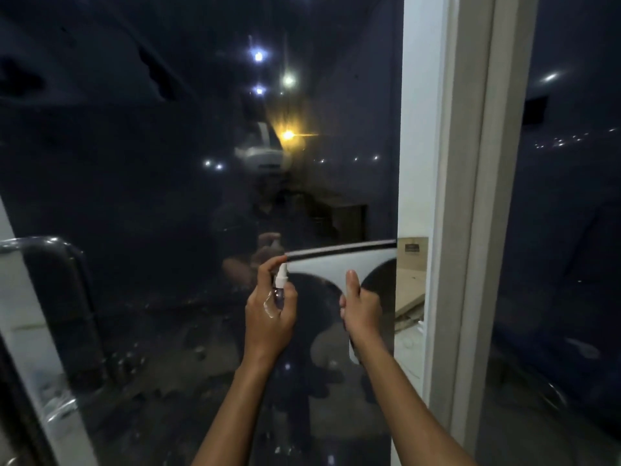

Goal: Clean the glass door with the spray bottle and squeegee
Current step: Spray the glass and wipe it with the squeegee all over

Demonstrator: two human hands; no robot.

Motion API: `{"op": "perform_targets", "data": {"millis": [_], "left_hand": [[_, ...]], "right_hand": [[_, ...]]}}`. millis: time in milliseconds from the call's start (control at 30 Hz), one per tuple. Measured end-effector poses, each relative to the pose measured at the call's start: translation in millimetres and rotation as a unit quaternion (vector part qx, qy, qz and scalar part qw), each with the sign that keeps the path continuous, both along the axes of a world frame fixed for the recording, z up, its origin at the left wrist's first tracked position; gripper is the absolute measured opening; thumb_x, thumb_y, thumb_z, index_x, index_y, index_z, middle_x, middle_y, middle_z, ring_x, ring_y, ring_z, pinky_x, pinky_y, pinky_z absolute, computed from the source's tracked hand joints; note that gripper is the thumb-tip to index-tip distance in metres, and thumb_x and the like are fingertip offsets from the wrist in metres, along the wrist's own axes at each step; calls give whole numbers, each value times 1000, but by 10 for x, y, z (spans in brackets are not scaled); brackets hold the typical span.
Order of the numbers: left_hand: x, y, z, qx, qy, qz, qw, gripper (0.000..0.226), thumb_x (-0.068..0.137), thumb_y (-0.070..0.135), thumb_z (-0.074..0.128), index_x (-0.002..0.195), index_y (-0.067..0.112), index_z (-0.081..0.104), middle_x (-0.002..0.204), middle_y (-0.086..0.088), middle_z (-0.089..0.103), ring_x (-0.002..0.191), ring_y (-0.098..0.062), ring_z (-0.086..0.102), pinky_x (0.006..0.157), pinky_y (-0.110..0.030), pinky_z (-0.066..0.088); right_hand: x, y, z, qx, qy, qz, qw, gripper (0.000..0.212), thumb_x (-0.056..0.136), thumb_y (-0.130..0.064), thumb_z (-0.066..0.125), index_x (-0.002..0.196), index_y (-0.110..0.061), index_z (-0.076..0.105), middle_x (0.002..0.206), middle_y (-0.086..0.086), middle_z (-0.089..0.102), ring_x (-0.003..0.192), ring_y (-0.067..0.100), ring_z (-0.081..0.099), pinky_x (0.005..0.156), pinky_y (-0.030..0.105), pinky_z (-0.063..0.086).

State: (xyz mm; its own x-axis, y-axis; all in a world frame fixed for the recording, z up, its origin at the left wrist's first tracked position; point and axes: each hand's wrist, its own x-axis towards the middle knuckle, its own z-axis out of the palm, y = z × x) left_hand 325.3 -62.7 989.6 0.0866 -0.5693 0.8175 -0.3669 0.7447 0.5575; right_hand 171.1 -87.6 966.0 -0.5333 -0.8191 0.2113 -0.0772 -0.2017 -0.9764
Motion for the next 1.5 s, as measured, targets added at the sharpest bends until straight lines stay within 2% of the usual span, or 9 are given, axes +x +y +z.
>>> {"op": "perform_targets", "data": {"millis": [133, 300, 533, 700, 833, 1067, 1167, 1367, 1500], "left_hand": [[-7, 36, -202, -1, 11, 9, 1000, 39, 94, 22, 55, 125, 44, 52, 85, 13, 64, 66, -15, 62, 60, -19, 46], [100, 70, -299, 10, 21, 20, 1000, 39, 93, 18, 55, 125, 40, 54, 88, 9, 64, 69, -17, 62, 63, -28, 49], [368, 64, -106, 6, 39, 48, 998, 37, 92, 20, 54, 125, 37, 54, 82, 12, 67, 66, -10, 62, 61, -32, 51], [437, 35, 225, -27, 38, 42, 998, 36, 94, 18, 54, 126, 34, 53, 95, 12, 68, 71, -9, 64, 63, -30, 53], [455, -5, 258, -32, 41, 33, 998, 35, 95, 19, 53, 127, 33, 54, 93, 11, 68, 67, -10, 62, 60, -32, 52], [427, 25, 161, -32, 28, 28, 999, 38, 94, 19, 55, 128, 38, 52, 107, 28, 63, 80, -5, 66, 66, -13, 48], [410, 65, 172, -31, 23, 22, 999, 38, 95, 19, 54, 127, 38, 52, 102, 25, 64, 77, -4, 65, 64, -8, 44], [571, 49, 235, -22, 30, 17, 999, 39, 94, 21, 54, 124, 47, 51, 105, 23, 65, 81, -8, 69, 68, -24, 56], [634, 29, 248, -49, 29, 18, 998, 47, 94, 17, 55, 123, 53, 49, 109, 28, 64, 84, -6, 68, 69, -17, 52]], "right_hand": [[17, 142, -741, 57, 0, -1, 998, 63, 99, -57, 42, 57, -13, 55, 46, 0, 51, 46, 18, 49, 53, 31, 38], [80, 323, -968, 73, -2, -35, 997, 68, 91, -66, 36, 53, -12, 53, 40, -2, 47, 38, 12, 46, 47, 25, 34], [317, 219, 721, -153, -35, 5, 988, 56, 100, -53, 44, 59, -16, 50, 39, -7, 45, 34, 4, 39, 36, 17, 31], [357, -35, 1545, -146, -23, 6, 989, 58, 100, -57, 45, 62, -16, 57, 45, -5, 55, 35, 3, 48, 37, 17, 37], [436, -122, 974, -101, -29, -18, 994, 58, 101, -53, 46, 61, -12, 57, 52, 0, 56, 36, 5, 49, 38, 18, 37], [580, 43, -275, 11, 24, -63, 998, 66, 97, -60, 42, 54, -12, 58, 46, 0, 57, 48, 18, 59, 59, 40, 53], [623, 191, -418, 6, 2, -63, 998, 66, 89, -66, 37, 56, -12, 58, 43, -2, 55, 44, 12, 57, 51, 35, 51], [510, 102, 888, -165, -90, -71, 980, 57, 101, -53, 45, 64, -12, 55, 41, -5, 50, 34, 4, 44, 36, 18, 34], [340, -7, 1256, -146, -55, -83, 984, 55, 102, -51, 47, 68, -9, 60, 50, -2, 56, 36, 0, 49, 37, 14, 39]]}}
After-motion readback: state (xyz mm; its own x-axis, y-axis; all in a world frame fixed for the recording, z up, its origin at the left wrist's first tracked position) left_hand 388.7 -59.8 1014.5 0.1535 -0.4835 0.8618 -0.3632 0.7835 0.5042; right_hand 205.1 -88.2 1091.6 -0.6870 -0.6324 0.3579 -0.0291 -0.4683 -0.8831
